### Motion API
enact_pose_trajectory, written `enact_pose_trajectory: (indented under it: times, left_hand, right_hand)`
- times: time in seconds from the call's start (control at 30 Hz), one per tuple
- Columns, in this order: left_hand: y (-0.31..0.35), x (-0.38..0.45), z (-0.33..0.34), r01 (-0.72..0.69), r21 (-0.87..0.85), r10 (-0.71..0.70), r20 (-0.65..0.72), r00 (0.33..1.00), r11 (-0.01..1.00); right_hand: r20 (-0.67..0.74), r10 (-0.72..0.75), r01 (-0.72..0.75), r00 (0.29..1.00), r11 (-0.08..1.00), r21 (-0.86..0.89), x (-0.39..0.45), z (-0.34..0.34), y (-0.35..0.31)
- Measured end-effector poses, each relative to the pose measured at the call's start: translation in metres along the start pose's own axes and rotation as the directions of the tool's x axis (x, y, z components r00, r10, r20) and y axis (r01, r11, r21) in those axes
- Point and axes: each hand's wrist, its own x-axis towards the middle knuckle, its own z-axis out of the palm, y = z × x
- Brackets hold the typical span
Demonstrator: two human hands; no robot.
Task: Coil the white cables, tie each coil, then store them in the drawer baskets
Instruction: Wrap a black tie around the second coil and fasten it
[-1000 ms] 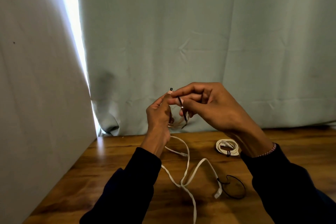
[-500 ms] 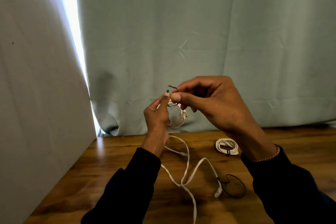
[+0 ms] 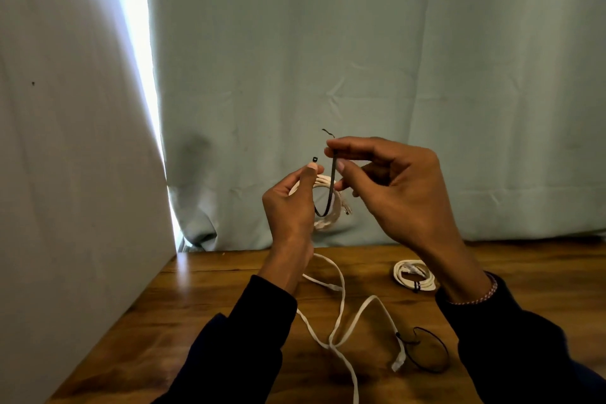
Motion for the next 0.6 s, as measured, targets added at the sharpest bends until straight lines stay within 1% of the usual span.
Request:
enact_pose_trajectory:
  times: [0.07,0.13,0.23,0.4,0.6]
  left_hand:
    - [0.002,-0.001,0.000,-0.057,0.008,0.056,0.004,0.998,0.998]
    - [0.004,-0.002,-0.001,-0.103,-0.005,0.104,0.016,0.995,0.995]
    - [0.006,-0.003,-0.001,-0.144,-0.042,0.145,0.022,0.989,0.989]
    - [0.007,-0.005,0.001,-0.161,-0.022,0.161,-0.004,0.987,0.987]
    - [0.008,-0.004,0.000,-0.188,-0.007,0.188,0.002,0.982,0.982]
  right_hand:
    - [-0.022,-0.119,0.115,0.993,0.985,-0.125,0.000,0.001,0.008]
    - [-0.038,-0.237,0.221,0.971,0.944,-0.243,0.000,0.004,0.015]
    - [-0.055,-0.335,0.294,0.941,0.884,-0.363,-0.002,0.011,0.022]
    - [-0.012,-0.383,0.332,0.924,0.816,-0.474,-0.007,0.016,0.031]
    - [0.004,-0.397,0.348,0.918,0.798,-0.493,-0.007,0.016,0.031]
